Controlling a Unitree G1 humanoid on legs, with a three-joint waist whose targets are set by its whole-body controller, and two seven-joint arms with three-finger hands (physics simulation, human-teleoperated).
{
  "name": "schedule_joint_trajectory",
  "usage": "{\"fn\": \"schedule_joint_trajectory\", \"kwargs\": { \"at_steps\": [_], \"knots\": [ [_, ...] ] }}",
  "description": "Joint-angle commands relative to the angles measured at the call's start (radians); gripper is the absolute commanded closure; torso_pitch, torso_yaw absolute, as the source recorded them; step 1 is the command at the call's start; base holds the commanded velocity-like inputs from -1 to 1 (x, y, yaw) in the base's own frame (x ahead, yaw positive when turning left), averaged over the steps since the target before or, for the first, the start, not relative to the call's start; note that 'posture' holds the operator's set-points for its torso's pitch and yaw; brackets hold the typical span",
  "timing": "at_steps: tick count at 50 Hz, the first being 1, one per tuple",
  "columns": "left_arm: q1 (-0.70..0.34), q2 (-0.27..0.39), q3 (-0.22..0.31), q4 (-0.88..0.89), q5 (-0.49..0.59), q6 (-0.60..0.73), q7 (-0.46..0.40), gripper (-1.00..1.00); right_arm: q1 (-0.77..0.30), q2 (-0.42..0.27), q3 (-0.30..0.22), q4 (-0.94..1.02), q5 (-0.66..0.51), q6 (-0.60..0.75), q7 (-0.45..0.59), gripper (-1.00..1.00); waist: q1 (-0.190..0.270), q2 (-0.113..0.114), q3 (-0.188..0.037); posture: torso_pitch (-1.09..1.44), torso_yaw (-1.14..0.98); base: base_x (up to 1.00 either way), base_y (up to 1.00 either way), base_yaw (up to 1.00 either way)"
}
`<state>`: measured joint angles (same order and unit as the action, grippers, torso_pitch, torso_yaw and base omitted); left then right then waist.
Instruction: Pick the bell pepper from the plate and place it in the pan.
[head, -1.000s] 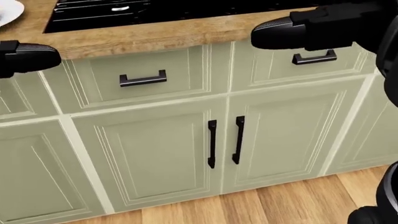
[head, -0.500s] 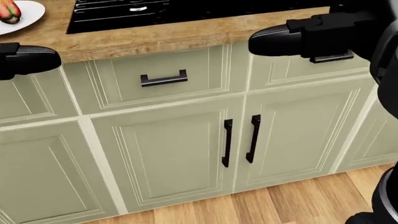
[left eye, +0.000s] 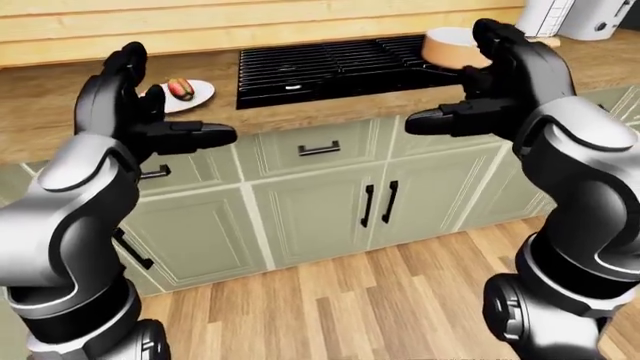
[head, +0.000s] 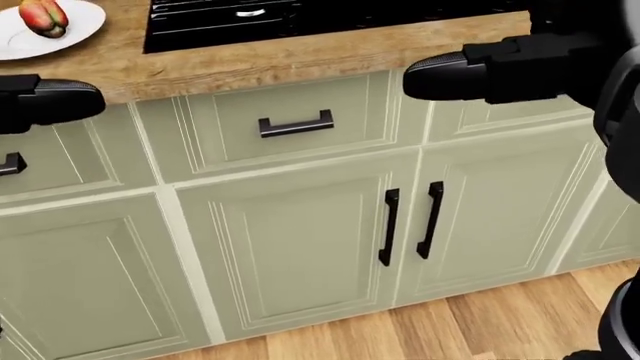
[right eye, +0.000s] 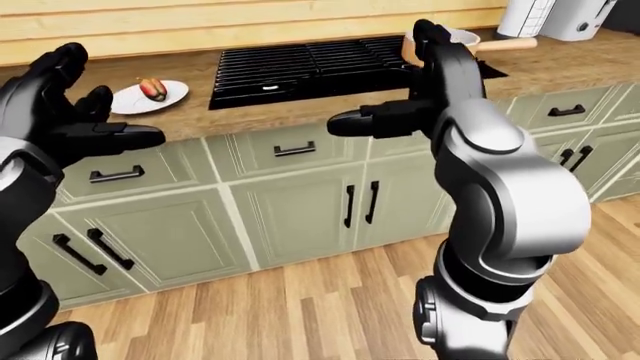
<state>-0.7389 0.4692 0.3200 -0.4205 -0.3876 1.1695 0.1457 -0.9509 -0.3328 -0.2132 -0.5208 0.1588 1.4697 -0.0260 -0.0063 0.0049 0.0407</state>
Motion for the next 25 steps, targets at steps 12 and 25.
{"fn": "schedule_joint_trajectory", "kwargs": {
  "at_steps": [12, 25],
  "knots": [
    [-0.032, 0.008, 0.006, -0.029, -0.002, -0.026, 0.000, -1.00, -0.021, -0.013, -0.015, -0.020, 0.003, -0.030, -0.010, -1.00, 0.007, -0.017, -0.024, 0.00, 0.00, 0.00, 0.18, 0.00],
    [-0.027, 0.001, 0.000, -0.027, 0.002, -0.031, 0.000, -1.00, -0.017, -0.011, -0.013, -0.025, 0.009, -0.025, -0.016, -1.00, -0.003, 0.025, -0.021, 0.00, 0.00, 0.00, 0.18, 0.00]
  ]
}}
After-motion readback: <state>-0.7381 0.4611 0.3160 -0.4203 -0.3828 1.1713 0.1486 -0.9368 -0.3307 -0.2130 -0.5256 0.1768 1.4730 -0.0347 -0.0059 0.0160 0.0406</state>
